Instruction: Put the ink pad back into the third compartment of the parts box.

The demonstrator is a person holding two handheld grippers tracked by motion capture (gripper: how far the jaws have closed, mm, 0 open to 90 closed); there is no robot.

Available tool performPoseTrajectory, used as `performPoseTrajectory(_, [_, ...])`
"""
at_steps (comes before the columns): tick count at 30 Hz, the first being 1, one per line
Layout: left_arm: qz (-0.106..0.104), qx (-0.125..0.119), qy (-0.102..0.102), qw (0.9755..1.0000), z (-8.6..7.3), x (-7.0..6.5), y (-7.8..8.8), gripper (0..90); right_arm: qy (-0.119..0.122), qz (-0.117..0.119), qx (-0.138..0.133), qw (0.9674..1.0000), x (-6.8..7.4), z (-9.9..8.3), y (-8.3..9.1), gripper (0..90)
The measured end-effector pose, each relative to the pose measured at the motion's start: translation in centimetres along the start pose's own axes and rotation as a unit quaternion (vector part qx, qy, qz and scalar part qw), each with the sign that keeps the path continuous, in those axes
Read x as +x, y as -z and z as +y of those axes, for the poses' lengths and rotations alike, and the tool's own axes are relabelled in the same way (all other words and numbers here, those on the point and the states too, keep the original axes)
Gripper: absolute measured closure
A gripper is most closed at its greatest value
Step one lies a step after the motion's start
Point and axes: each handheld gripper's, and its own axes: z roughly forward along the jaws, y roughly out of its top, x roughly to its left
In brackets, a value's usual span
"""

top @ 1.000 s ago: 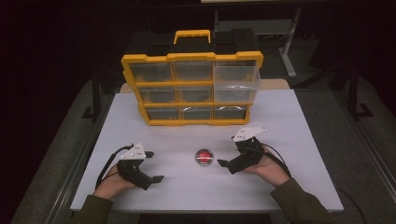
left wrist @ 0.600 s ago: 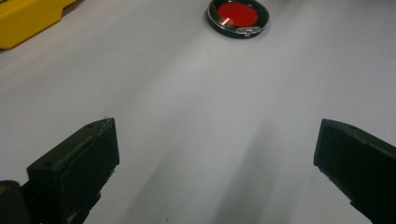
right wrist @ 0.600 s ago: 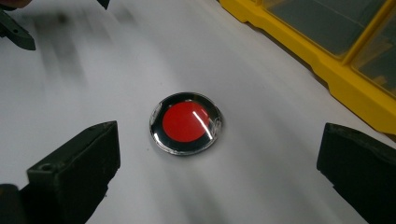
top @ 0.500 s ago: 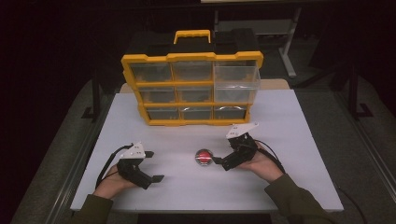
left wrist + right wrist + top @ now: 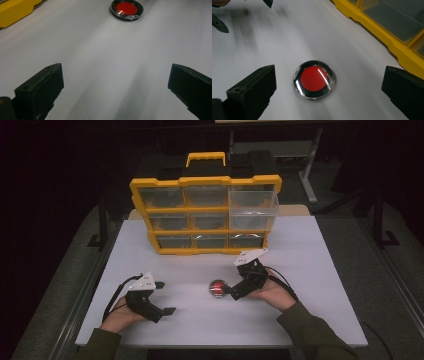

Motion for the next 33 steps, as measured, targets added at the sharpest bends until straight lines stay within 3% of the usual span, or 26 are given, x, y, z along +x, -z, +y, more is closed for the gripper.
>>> performPoseTrajectory(33, [-0.001,-0.005,0.005,1.0000,0.0,0.2,0.1,0.0,0.010,0.016,0.005,0.9998,-0.3,2.9,-3.0,0.0])
